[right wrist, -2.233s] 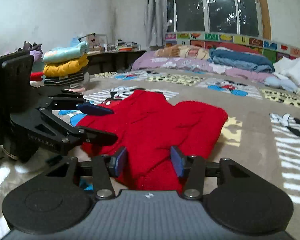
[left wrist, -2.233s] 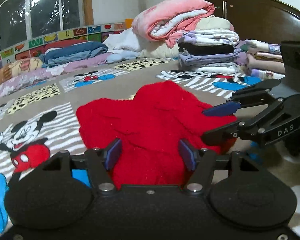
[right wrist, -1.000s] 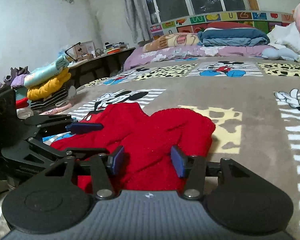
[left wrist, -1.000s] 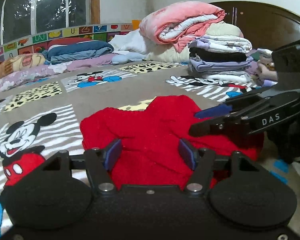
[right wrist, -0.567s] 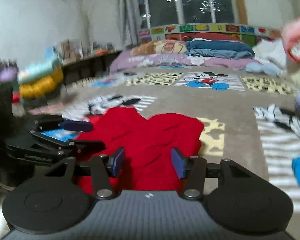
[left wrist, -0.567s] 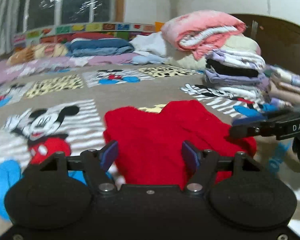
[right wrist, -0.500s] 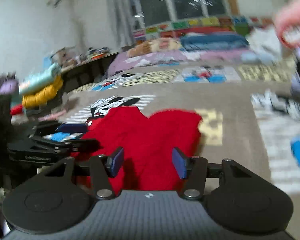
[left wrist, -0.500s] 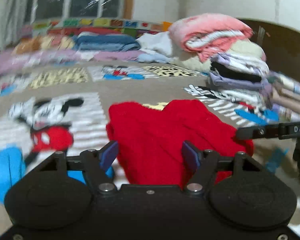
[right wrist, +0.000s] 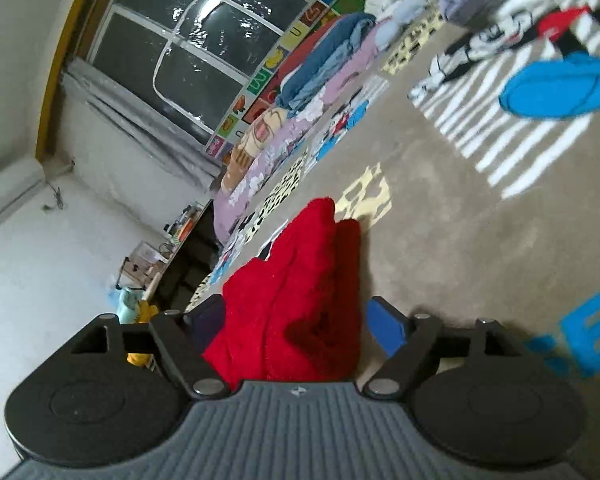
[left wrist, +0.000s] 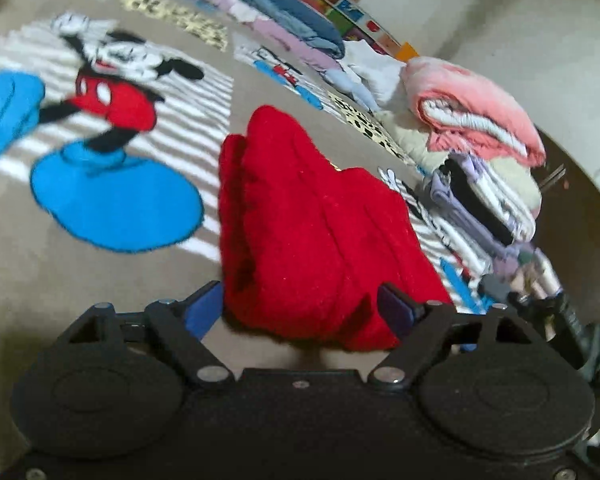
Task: Fold clothes
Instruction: 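Grasp the folded sweater with both grippers and lift it off the blanket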
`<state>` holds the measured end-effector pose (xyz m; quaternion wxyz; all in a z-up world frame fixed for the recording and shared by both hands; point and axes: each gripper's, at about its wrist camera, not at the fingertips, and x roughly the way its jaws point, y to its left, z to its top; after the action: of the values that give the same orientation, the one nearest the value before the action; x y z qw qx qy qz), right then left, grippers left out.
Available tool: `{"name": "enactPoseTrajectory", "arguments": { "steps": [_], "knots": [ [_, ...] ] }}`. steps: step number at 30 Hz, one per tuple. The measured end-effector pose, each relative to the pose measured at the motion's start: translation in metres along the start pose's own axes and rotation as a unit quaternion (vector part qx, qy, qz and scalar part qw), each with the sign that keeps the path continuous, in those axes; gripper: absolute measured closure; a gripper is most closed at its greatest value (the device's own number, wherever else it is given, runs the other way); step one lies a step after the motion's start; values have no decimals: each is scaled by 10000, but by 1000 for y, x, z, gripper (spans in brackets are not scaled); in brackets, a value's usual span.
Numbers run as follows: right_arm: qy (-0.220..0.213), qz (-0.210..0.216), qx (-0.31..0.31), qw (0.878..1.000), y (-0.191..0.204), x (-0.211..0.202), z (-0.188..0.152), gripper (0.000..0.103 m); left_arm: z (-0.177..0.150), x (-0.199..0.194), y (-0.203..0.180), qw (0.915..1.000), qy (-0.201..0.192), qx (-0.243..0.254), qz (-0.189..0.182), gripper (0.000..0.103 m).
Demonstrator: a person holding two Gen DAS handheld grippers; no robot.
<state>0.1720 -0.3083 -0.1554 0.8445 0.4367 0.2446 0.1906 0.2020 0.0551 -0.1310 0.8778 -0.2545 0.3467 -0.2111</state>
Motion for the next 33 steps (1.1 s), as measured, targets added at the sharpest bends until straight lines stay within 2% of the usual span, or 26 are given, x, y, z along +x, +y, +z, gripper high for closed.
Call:
{"name": "enactPoseTrajectory", "arguments": {
  "steps": [5, 11, 17, 20, 22, 24, 26, 29, 33],
  "knots": [
    [279, 9, 66, 9996, -5, 32, 4, 24, 6, 11, 4, 9998, 1, -147, -160, 12],
    [808, -105, -357, 9960, 2, 72, 10, 24, 14, 25, 9, 9989, -12, -330, -340, 9],
    [997, -113, -542, 9935, 6, 87, 11, 26, 25, 44, 5, 9986, -49, -485, -215, 10],
    [1060, -83, -576, 9927, 9, 93, 11, 26, 26, 46, 4, 9983, -67, -566, -123, 23],
    [1043, -12, -511, 9932, 8, 92, 10, 36, 25, 42, 9, 9971, -68, -729, -186, 38],
    [981, 112, -362, 9945, 8, 87, 9, 42, 25, 36, 18, 9923, -72, -1156, -429, 43],
    [918, 235, -212, 9953, 7, 82, 8, 46, 19, 27, 20, 9872, -115, -1458, -633, 43],
    [804, 418, 0, 9959, 7, 72, 5, 47, 9, 12, 12, 9826, -187, -1637, -851, 44],
    [503, 666, 242, 9962, 10, 41, 1, 48, 2, -7, -15, 9816, -211, -1532, -1122, 44]
  ]
}}
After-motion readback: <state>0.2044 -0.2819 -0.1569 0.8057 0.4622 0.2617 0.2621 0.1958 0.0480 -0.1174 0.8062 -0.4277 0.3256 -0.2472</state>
